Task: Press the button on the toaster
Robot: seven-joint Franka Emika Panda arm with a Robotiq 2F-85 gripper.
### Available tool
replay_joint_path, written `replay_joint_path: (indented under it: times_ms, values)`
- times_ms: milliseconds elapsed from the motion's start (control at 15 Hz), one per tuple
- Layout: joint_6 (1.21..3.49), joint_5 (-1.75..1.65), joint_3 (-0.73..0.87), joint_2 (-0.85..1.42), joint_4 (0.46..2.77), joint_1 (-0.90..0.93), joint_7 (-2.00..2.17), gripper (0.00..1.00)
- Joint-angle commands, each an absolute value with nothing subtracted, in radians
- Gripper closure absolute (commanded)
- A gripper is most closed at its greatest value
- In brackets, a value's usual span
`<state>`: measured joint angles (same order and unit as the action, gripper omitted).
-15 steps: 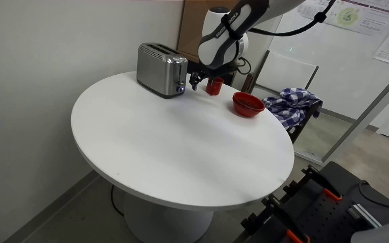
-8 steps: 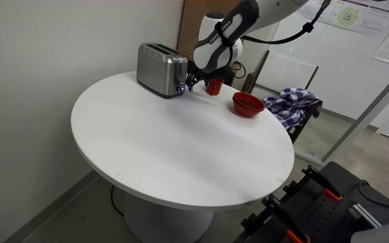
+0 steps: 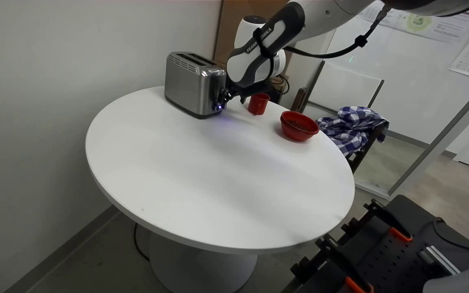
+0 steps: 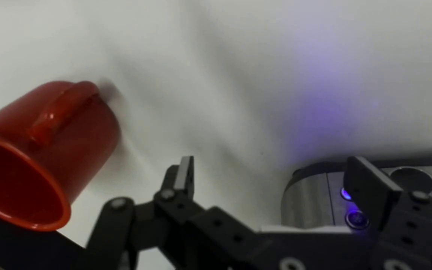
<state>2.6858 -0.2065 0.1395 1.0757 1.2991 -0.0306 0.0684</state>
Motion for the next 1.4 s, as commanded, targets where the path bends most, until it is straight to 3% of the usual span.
replay_joint_path:
  times_ms: [0,1333]
  values:
    - [2.653,-0.178,0.097,1.119,1.215,-0.058,-0.016,0.00]
    - [2.429,-0.168,0.059,1.255,0.966,-0.094,-0.112,0.00]
